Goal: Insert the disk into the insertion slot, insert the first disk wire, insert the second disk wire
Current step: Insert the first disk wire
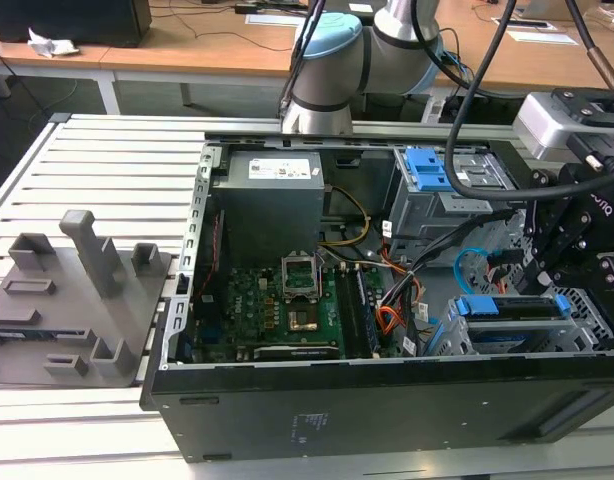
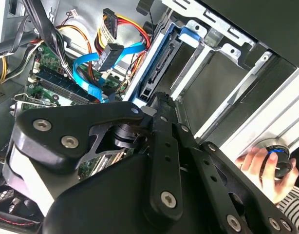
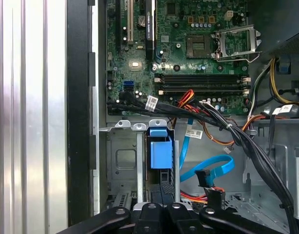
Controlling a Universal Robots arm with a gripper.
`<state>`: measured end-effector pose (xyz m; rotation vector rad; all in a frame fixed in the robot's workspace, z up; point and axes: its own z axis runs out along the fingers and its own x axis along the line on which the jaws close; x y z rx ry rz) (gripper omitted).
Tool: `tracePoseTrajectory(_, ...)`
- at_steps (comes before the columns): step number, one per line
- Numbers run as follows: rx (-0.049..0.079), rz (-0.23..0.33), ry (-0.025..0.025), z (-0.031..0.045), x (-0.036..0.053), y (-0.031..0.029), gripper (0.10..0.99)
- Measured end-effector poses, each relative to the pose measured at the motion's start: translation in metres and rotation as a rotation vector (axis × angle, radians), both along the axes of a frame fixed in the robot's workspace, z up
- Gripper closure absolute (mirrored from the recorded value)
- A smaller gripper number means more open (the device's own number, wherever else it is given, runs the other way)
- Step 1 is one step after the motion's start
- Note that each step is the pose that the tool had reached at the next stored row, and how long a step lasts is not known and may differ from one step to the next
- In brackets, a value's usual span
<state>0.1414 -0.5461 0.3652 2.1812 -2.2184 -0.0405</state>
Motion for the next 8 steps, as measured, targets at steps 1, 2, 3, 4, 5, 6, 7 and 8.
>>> tracePoseTrajectory(1,0.000,0.000,0.0000,0.0000,0.0000,0.0000,0.980)
tracePoseTrajectory(2,0.000,0.000,0.0000,0.0000,0.0001,0.0000,0.980)
tracePoseTrajectory(3,0.000,0.000,0.0000,0.0000,0.0001,0.0000,0.980)
tracePoseTrajectory(4,0.000,0.000,0.0000,0.0000,0.0002,0.0000,0.980)
tracePoseTrajectory(5,0.000,0.000,0.0000,0.0000,0.0003,0.0000,0.980)
tracePoseTrajectory(6,0.000,0.000,0.0000,0.0000,0.0003,0.0000,0.973)
tracePoseTrajectory(7,0.000,0.000,0.0000,0.0000,0.0004,0.0000,0.851)
tracePoseTrajectory(8,0.000,0.000,0.0000,0.0000,0.0005,0.0000,0.788)
